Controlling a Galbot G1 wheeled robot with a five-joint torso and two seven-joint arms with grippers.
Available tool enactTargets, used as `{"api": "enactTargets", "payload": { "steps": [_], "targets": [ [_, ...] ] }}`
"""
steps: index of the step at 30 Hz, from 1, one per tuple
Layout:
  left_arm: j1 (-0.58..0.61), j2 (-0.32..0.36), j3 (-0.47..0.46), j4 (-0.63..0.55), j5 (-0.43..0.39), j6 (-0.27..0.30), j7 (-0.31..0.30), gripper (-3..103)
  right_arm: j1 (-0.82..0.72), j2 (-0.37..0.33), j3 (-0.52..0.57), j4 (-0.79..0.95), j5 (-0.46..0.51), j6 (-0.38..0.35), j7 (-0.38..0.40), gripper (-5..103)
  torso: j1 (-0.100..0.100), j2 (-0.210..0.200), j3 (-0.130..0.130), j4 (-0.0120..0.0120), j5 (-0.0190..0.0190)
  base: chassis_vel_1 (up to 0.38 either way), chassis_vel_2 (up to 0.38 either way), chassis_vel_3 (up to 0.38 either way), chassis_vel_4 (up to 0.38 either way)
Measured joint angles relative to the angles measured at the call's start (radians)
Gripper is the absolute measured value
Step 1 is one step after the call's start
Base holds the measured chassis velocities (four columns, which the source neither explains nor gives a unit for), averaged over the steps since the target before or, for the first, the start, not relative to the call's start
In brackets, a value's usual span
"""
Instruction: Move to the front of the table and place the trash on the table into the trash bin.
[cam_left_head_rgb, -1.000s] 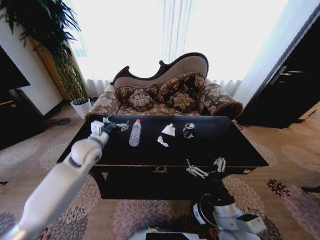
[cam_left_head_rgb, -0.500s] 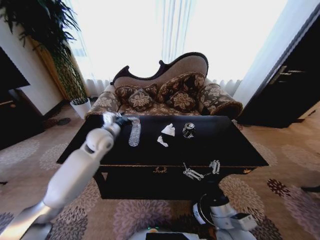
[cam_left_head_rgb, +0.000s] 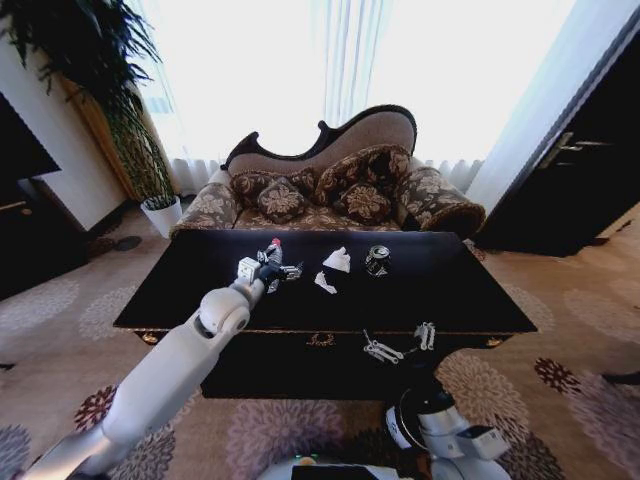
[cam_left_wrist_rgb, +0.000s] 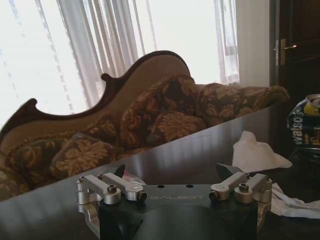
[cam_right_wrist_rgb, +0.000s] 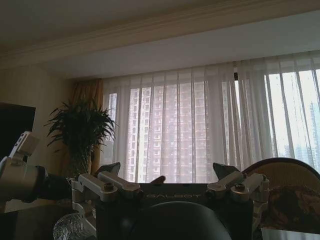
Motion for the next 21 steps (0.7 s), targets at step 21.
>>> {"api": "enactTargets", "payload": {
  "steps": [21],
  "targets": [
    [0.161,-0.046,-0.083,-0.017,0.073,0.041,-0.091,100,0.001,0.009,-0.027,-0.006,-0.026,-0.002,-0.011,100,0.000,0.000,0.000,0.0000,-0.0001,0.000,0.000,0.000,0.000]
  ]
}}
